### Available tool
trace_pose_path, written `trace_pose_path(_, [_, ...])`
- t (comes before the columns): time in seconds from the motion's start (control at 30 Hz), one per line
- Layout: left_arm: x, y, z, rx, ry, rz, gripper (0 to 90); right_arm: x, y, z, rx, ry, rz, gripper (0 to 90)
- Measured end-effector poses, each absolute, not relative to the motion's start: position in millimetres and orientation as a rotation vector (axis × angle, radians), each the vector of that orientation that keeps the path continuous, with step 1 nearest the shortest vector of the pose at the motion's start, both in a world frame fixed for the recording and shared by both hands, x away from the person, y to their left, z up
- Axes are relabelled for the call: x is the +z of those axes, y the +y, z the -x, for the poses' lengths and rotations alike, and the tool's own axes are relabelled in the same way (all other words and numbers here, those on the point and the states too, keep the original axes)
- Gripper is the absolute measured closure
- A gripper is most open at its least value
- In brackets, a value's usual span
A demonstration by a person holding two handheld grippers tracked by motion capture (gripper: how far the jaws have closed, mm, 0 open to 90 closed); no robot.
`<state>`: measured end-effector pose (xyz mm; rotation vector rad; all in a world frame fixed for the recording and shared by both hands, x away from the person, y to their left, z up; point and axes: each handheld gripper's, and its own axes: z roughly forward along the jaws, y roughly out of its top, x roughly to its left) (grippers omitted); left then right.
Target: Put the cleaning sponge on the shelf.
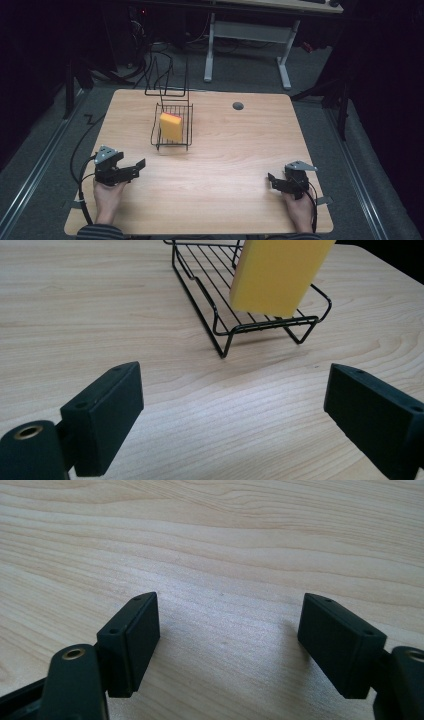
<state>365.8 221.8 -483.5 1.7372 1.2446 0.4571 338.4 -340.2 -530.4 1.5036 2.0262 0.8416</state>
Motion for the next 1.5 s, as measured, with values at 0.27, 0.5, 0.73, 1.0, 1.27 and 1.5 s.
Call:
trace_pose_path(0.27, [-490, 224, -366, 0.456, 1.264, -1.747, 9.9, -530, -340, -339, 0.842, 2.026, -1.502, 25.1])
trace_pose_path(0.5, [-496, 227, -368, 0.457, 1.288, -1.756, 10.2, -530, -340, -338, 0.842, 2.026, -1.504, 25.1])
trace_pose_path(0.73, [-502, 228, -369, 0.454, 1.309, -1.768, 10.4, -530, -340, -338, 0.842, 2.026, -1.504, 25.1])
trace_pose_path(1.0, [-508, 230, -371, 0.444, 1.327, -1.769, 10.4, -530, -340, -338, 0.842, 2.027, -1.502, 25.1])
trace_pose_path(1.27, [-513, 228, -373, 0.44, 1.339, -1.805, 10.4, -530, -340, -338, 0.842, 2.026, -1.504, 25.1])
trace_pose_path(1.5, [-518, 227, -375, 0.445, 1.351, -1.823, 10.4, -530, -340, -338, 0.842, 2.026, -1.504, 25.1])
